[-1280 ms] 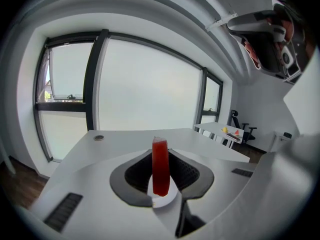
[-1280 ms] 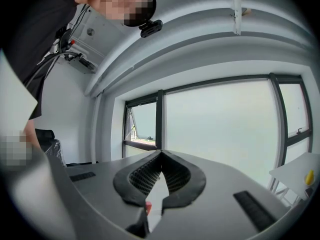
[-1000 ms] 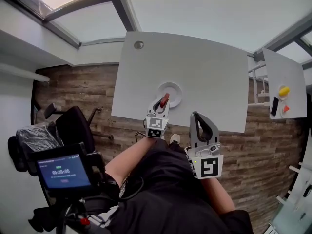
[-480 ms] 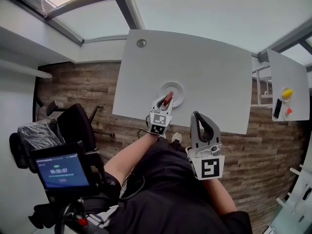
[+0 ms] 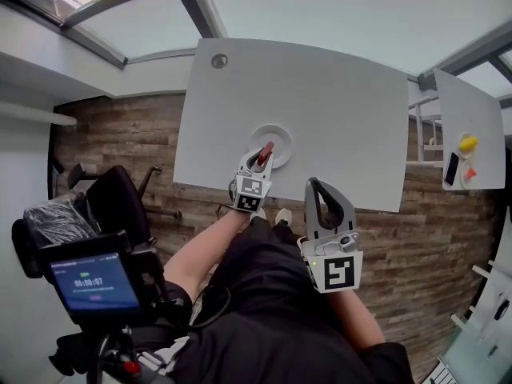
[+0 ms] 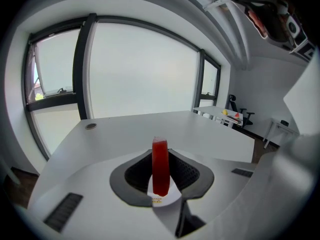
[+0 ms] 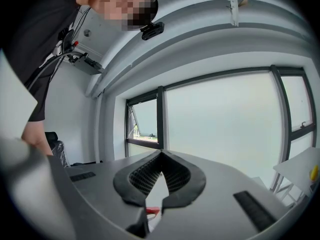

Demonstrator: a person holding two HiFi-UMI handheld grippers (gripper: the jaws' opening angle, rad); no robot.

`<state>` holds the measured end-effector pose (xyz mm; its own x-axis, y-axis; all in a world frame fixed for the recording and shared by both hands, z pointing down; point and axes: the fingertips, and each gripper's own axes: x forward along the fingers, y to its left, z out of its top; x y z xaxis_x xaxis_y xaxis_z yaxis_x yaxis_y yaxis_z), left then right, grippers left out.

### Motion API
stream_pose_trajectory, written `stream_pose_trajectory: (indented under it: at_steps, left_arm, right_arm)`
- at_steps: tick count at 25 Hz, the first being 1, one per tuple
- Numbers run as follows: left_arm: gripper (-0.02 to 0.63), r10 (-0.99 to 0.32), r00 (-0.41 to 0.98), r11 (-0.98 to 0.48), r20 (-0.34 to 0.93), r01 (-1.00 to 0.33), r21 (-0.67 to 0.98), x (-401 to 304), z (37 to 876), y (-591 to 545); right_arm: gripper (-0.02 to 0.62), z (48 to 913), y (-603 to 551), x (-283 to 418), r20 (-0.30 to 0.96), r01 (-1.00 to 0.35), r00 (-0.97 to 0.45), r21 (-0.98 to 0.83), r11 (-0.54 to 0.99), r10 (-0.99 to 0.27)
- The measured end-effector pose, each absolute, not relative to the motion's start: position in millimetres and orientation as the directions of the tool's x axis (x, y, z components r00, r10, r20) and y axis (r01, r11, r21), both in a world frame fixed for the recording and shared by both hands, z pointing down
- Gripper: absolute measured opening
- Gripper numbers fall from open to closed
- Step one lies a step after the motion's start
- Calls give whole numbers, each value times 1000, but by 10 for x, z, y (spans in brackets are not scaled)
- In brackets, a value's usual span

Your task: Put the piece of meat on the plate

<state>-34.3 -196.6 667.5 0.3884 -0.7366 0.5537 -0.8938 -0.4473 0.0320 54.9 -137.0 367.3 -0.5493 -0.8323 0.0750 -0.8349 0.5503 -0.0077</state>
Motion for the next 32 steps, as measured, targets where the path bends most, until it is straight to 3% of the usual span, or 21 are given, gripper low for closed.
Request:
stream_pose_trajectory:
  at_steps: [16, 32]
  left_arm:
    - [94, -688, 394, -423, 610, -900, 104, -415, 6993, -1897]
    - [94, -625, 467, -527, 626, -843, 103, -223, 7113, -1851]
  right_arm:
    - [5, 3674, -1221, 600, 99, -855, -514, 19, 518, -852]
    - [5, 3731, -1091, 663, 124, -874, -481, 11, 486, -868]
